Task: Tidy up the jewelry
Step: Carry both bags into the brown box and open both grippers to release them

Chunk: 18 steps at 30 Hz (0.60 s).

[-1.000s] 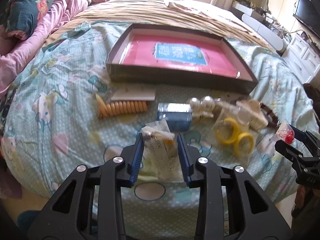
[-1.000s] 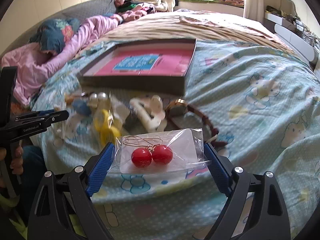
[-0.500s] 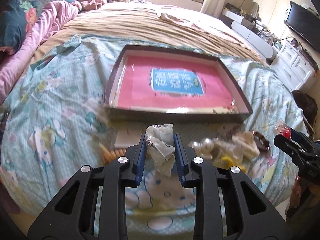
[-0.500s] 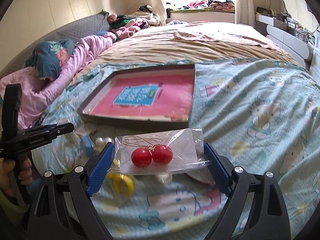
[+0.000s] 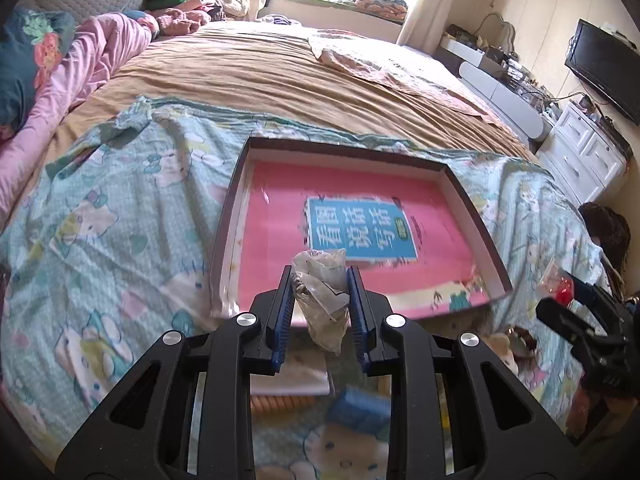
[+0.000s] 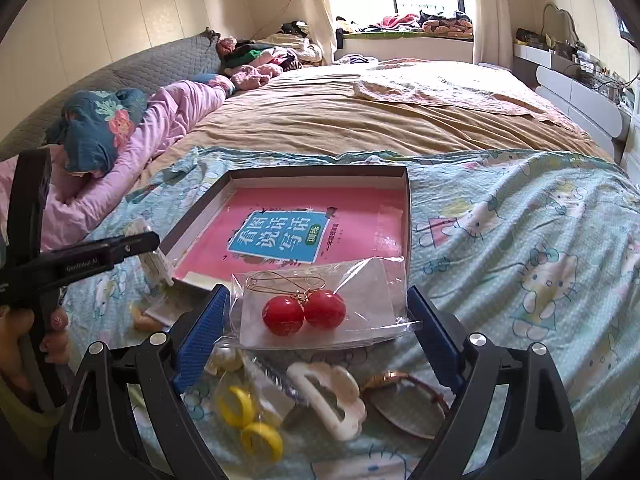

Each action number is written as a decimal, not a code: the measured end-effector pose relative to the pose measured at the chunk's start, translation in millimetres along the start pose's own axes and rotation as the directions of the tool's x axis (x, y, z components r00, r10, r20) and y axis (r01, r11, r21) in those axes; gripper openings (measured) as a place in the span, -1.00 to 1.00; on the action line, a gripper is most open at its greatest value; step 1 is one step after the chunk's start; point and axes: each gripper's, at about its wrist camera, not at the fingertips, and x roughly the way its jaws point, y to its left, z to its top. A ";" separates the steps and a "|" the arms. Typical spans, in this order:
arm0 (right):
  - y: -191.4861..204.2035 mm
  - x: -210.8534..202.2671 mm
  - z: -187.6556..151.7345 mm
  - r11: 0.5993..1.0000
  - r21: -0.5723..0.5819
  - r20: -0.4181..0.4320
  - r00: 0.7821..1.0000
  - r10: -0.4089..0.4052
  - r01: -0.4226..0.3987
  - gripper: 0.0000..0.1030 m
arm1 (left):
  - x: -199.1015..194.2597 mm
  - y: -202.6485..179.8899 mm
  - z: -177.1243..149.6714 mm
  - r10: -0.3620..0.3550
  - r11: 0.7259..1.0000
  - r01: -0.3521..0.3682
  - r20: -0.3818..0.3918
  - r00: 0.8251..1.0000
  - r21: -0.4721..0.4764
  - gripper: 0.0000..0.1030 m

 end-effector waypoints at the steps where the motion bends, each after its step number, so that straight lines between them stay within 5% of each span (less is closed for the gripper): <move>1: 0.6 4.3 2.4 1.000 -0.001 -0.001 1.000 -0.003 0.003 0.70 | 3.0 -0.4 3.8 0.000 1.000 0.000 0.001 1.000 0.006 -0.64; 18: 2.1 66.9 22.4 0.996 -0.008 -0.065 0.994 -0.088 0.087 0.70 | 67.7 16.2 31.0 0.025 1.000 -0.024 -0.065 0.998 0.006 -0.64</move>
